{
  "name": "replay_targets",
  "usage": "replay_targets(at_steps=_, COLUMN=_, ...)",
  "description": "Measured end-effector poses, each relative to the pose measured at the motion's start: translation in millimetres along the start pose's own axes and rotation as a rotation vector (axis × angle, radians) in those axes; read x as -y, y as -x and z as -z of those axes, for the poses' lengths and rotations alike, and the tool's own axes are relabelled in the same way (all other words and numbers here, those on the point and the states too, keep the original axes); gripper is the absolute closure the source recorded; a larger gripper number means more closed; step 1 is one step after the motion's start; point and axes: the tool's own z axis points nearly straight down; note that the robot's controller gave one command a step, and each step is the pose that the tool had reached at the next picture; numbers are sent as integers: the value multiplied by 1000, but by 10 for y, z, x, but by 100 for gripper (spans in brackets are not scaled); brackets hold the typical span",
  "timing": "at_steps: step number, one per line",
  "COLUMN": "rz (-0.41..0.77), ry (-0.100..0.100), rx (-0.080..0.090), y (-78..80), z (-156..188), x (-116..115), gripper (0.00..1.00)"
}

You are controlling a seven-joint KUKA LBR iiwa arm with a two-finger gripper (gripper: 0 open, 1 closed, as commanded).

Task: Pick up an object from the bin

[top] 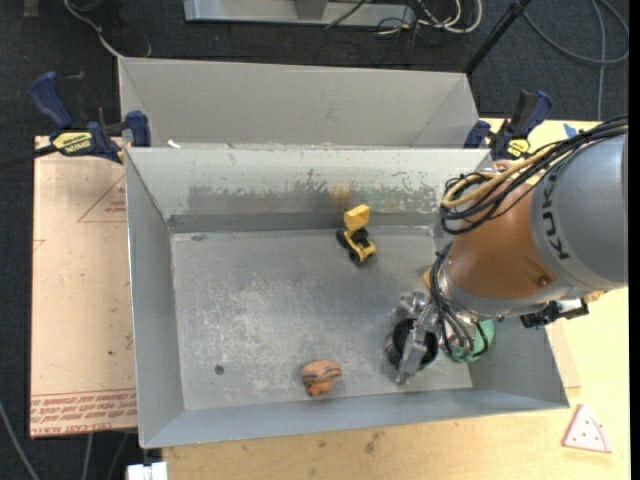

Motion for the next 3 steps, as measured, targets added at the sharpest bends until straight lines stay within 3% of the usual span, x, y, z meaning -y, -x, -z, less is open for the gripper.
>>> replay_targets(at_steps=3, rz=1, ry=0, rx=-1, y=-3, z=30, x=-2, gripper=100)
